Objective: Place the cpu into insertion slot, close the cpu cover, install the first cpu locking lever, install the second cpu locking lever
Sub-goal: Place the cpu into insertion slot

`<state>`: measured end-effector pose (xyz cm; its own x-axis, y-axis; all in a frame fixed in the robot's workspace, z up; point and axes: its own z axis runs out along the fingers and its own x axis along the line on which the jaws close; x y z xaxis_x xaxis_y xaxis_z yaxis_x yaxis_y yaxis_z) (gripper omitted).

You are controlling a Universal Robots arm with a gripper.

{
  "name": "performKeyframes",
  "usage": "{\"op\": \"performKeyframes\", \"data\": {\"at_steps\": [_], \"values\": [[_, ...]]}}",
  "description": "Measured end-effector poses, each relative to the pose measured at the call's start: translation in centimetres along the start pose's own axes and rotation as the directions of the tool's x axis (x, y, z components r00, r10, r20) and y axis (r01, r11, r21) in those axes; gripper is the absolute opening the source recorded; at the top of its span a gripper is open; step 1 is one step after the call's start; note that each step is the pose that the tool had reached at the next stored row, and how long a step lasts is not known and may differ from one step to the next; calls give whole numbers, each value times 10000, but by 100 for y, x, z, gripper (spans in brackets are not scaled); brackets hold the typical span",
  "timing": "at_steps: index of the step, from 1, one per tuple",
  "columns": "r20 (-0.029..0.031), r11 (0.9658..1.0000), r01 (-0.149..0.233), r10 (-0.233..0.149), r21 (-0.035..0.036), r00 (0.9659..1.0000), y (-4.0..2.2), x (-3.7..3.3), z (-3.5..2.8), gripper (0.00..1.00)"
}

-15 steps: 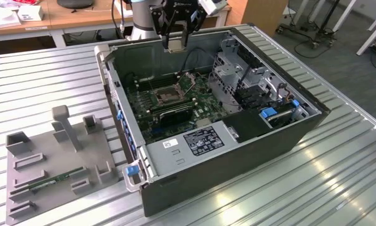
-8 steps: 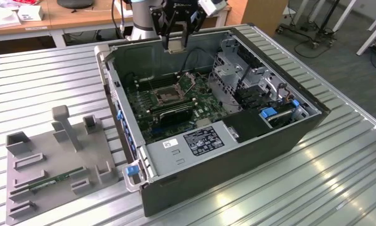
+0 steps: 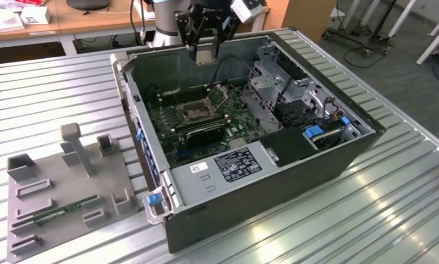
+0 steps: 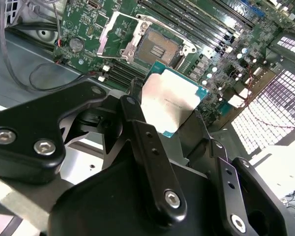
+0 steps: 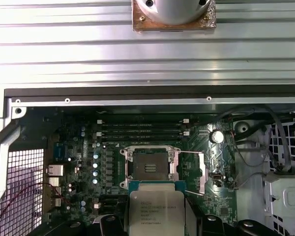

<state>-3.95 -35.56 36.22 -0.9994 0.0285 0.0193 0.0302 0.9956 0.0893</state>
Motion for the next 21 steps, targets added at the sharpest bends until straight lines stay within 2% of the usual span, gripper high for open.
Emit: {"op": "performKeyframes", "data": {"at_steps": [3, 5, 8, 10, 13, 15, 18, 21], "values": [[32, 9994, -360, 360, -9, 9993, -2, 0, 20, 54], [64, 9974, -718, 718, -17, 9974, -3, 0, 35, 54], [111, 9921, -1251, 1251, -32, 9921, -6, -1, 60, 54], [143, 9867, -1622, 1623, -45, 9866, -7, -1, 79, 54], [188, 9766, -2150, 2151, -63, 9764, -10, -2, 105, 54], [218, 9680, -2507, 2509, -78, 9678, -11, -2, 123, 54], [262, 9531, -3025, 3027, -100, 9527, -13, -3, 145, 54], [304, 9358, -3524, 3526, -126, 9353, -15, -3, 160, 54]]}}
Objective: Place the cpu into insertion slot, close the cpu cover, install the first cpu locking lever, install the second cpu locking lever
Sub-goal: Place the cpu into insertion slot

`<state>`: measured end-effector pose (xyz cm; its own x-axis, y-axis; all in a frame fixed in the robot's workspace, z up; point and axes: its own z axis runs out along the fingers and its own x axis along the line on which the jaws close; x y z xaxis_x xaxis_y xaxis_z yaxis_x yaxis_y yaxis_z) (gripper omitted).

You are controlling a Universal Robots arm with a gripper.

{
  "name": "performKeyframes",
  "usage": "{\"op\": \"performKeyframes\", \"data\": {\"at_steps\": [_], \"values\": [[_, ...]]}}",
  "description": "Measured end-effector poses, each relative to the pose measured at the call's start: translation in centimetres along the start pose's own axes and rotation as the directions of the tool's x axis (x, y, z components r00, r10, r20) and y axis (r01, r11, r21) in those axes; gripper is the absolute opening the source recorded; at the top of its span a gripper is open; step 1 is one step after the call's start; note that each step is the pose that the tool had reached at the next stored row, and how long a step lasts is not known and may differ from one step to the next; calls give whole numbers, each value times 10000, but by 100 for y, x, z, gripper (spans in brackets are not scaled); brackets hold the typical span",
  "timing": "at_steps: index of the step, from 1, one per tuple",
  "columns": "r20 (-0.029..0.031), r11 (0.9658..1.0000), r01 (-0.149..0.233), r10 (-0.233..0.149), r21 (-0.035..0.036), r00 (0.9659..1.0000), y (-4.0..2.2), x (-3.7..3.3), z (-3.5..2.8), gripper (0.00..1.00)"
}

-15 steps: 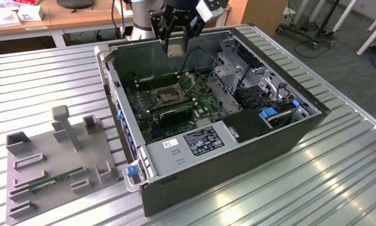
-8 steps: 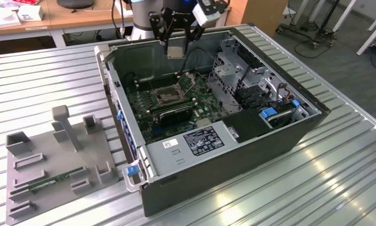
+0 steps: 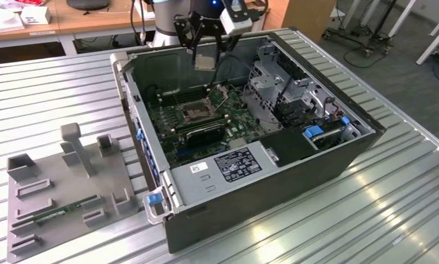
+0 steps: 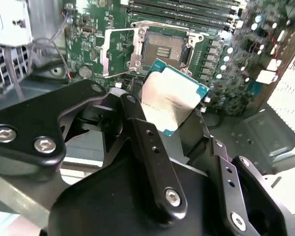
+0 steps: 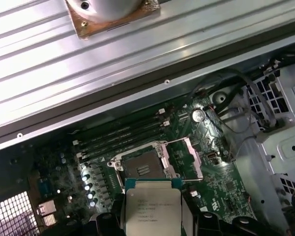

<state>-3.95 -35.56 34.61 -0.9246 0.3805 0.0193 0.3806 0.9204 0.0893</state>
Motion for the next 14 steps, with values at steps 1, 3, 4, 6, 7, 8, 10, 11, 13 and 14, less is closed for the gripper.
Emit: {"op": "performKeyframes", "data": {"at_steps": [1, 3, 4, 6, 7, 8, 10, 11, 13, 14], "values": [[16, 9998, -179, 179, -4, 9998, 0, 0, 5, 54], [49, 9985, -553, 553, -13, 9985, -1, 0, 16, 54], [64, 9973, -733, 733, -17, 9973, -2, 0, 21, 54], [96, 9940, -1089, 1089, -26, 9940, -3, -1, 31, 54], [111, 9919, -1266, 1266, -31, 9919, -3, -1, 36, 54], [128, 9893, -1460, 1460, -37, 9892, -3, -1, 41, 54], [153, 9846, -1746, 1746, -46, 9845, -4, -1, 46, 54], [163, 9824, -1865, 1866, -51, 9823, -4, -1, 48, 54], [189, 9764, -2158, 2159, -64, 9762, -5, -1, 56, 54], [203, 9724, -2330, 2331, -70, 9722, -5, -1, 60, 54]]}}
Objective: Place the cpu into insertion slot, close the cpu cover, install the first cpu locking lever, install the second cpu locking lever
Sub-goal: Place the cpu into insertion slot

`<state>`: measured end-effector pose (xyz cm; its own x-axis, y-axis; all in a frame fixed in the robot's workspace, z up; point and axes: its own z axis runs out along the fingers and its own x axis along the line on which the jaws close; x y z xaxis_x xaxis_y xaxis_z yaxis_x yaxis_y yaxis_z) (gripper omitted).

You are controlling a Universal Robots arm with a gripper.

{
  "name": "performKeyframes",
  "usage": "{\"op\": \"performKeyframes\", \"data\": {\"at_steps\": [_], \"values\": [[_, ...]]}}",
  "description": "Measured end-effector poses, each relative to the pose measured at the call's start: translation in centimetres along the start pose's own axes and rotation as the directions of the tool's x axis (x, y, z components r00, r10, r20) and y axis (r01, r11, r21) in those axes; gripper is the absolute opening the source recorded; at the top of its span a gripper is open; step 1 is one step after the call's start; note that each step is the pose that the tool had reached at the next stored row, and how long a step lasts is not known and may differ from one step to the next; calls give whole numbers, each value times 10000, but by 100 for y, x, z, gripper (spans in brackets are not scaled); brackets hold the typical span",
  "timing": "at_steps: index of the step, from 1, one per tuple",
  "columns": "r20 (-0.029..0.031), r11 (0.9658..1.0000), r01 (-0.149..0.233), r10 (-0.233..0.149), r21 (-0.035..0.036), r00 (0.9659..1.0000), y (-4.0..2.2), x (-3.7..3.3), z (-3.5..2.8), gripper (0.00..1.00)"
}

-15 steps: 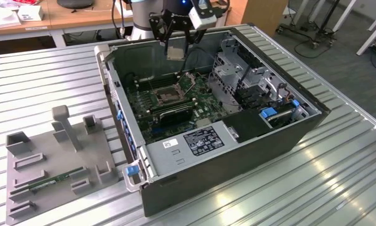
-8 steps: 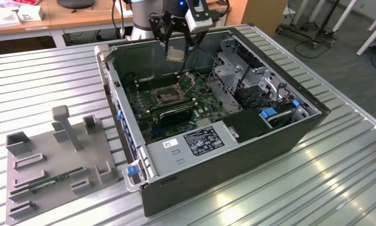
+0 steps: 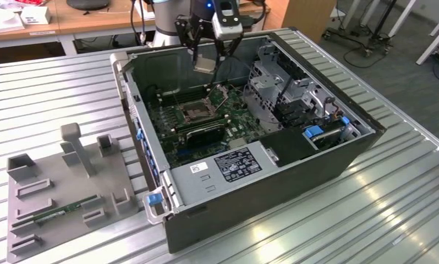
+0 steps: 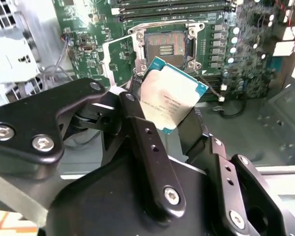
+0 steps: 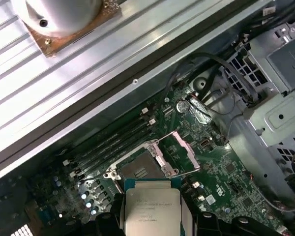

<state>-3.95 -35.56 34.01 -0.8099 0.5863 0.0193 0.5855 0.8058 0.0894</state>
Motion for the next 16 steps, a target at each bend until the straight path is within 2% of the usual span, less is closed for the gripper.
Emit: {"op": "performKeyframes", "data": {"at_steps": [4, 5, 6, 10, 14, 15, 16], "values": [[65, 9974, -723, 723, -16, 9974, -2, -1, 18, 54], [96, 9942, -1079, 1079, -26, 9941, -2, -1, 27, 54], [128, 9894, -1450, 1451, -37, 9893, -3, -1, 36, 54], [188, 9766, -2148, 2149, -63, 9765, -5, -1, 54, 54], [244, 9598, -2804, 2805, -89, 9595, -6, -1, 68, 54], [251, 9571, -2897, 2899, -94, 9567, -6, -2, 68, 54], [252, 9570, -2901, 2902, -94, 9566, -6, -2, 68, 54]]}}
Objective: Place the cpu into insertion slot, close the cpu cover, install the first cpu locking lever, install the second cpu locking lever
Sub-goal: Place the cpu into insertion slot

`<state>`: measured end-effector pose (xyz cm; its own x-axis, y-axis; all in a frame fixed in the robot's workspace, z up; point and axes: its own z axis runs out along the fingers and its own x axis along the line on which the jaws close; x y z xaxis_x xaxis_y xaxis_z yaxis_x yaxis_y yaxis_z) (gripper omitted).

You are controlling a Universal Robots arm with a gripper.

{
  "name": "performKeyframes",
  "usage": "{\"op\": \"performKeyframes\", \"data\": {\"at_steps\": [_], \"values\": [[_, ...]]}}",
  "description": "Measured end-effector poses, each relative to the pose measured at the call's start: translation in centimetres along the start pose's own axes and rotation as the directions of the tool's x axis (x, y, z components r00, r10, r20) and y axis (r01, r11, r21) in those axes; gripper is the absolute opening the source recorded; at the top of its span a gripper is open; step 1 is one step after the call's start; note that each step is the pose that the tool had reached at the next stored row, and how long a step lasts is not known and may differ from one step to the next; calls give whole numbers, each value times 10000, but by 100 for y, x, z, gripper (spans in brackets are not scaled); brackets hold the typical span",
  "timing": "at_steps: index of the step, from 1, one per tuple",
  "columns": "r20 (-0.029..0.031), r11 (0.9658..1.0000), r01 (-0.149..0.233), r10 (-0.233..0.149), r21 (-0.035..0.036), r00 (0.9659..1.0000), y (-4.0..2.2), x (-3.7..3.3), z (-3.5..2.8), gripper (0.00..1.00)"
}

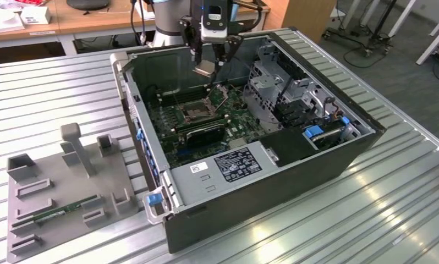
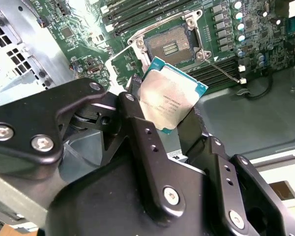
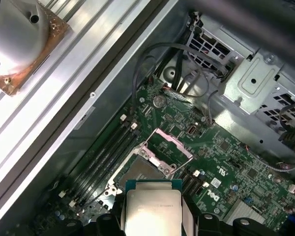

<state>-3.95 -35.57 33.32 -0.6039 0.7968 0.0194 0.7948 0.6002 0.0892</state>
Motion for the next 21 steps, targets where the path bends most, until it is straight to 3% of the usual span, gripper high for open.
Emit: {"op": "performKeyframes", "data": {"at_steps": [13, 21], "values": [[5, 10000, -46, 46, -1, 10000, -1, 0, 12, 54], [63, 9975, -700, 700, -16, 9975, -1, 0, 17, 54]]}}
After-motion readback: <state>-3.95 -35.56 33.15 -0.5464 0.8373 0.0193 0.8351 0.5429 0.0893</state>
